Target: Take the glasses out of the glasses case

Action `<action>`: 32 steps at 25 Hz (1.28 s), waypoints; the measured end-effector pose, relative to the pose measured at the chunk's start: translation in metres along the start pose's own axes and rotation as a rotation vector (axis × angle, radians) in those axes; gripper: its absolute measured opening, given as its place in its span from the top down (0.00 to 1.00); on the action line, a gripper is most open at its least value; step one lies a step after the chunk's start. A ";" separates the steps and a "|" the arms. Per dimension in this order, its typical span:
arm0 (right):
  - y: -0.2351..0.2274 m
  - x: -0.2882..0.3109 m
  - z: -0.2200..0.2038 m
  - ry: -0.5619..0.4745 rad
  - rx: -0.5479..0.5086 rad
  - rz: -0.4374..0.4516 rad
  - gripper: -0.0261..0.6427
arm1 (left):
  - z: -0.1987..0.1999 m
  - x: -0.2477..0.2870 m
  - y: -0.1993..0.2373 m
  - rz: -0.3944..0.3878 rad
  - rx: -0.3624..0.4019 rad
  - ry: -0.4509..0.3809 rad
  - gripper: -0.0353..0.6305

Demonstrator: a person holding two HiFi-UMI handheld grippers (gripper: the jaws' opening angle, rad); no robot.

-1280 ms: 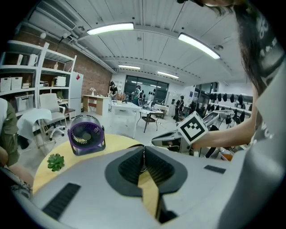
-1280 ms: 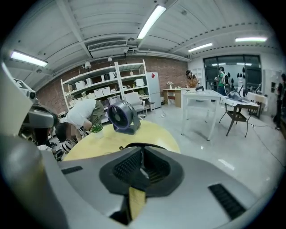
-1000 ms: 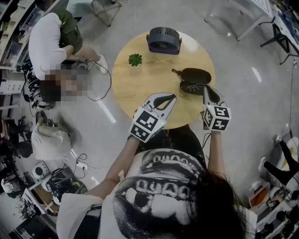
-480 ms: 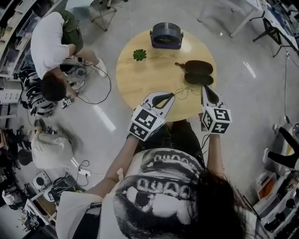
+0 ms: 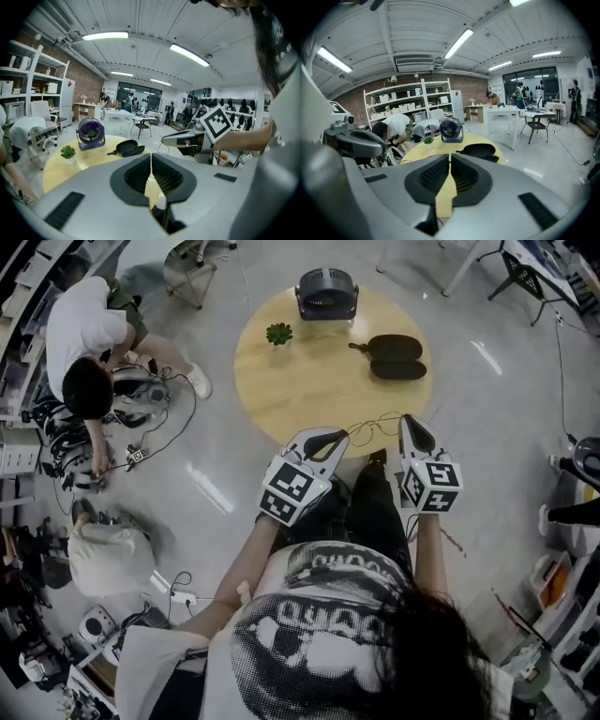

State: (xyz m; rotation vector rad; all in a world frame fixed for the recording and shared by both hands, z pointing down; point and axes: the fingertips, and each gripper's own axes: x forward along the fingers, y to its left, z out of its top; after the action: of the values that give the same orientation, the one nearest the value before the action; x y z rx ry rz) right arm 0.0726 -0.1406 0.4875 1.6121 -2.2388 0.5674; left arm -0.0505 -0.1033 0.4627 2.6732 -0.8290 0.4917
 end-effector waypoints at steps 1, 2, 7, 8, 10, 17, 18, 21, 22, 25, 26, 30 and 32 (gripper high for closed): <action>0.002 -0.004 0.000 -0.001 -0.001 -0.003 0.94 | 0.000 -0.003 -0.002 -0.002 0.000 -0.004 0.92; 0.003 -0.008 0.000 -0.002 -0.004 -0.005 0.94 | 0.000 -0.005 -0.004 -0.002 0.001 -0.007 0.92; 0.005 -0.023 -0.011 0.011 -0.003 -0.010 0.94 | -0.009 -0.010 -0.012 0.004 -0.012 -0.005 0.92; 0.005 -0.027 -0.013 0.014 -0.001 -0.011 0.94 | -0.010 -0.011 -0.014 0.006 -0.013 -0.003 0.92; 0.005 -0.033 -0.016 0.016 0.000 -0.010 0.94 | -0.012 -0.013 -0.018 0.011 -0.010 0.000 0.92; -0.004 -0.071 -0.036 0.014 0.009 0.002 0.94 | -0.024 -0.019 -0.049 0.047 -0.011 0.015 0.92; -0.006 -0.078 -0.039 0.010 0.014 0.000 0.94 | -0.025 -0.019 -0.054 0.050 -0.009 0.018 0.92; -0.013 -0.102 -0.049 0.004 0.030 -0.009 0.94 | -0.027 -0.021 -0.077 0.051 -0.012 0.019 0.92; -0.015 -0.111 -0.054 0.002 0.036 -0.011 0.94 | -0.028 -0.023 -0.087 0.048 -0.010 0.021 0.92; -0.023 -0.137 -0.066 -0.005 0.050 -0.013 0.94 | -0.031 -0.019 -0.116 0.036 0.010 0.037 0.92; -0.027 -0.145 -0.070 -0.006 0.055 -0.016 0.94 | -0.033 -0.017 -0.125 0.030 0.015 0.042 0.92; -0.036 -0.177 -0.085 -0.022 0.085 -0.037 0.94 | -0.036 -0.016 -0.159 -0.001 0.038 0.051 0.92; -0.039 -0.191 -0.090 -0.031 0.096 -0.043 0.94 | -0.036 -0.017 -0.174 -0.013 0.058 0.059 0.92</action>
State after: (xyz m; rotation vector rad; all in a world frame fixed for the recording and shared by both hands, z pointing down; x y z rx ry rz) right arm 0.1714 0.0496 0.4790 1.7226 -2.2245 0.6516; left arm 0.0307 0.0556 0.4569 2.7009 -0.7913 0.5971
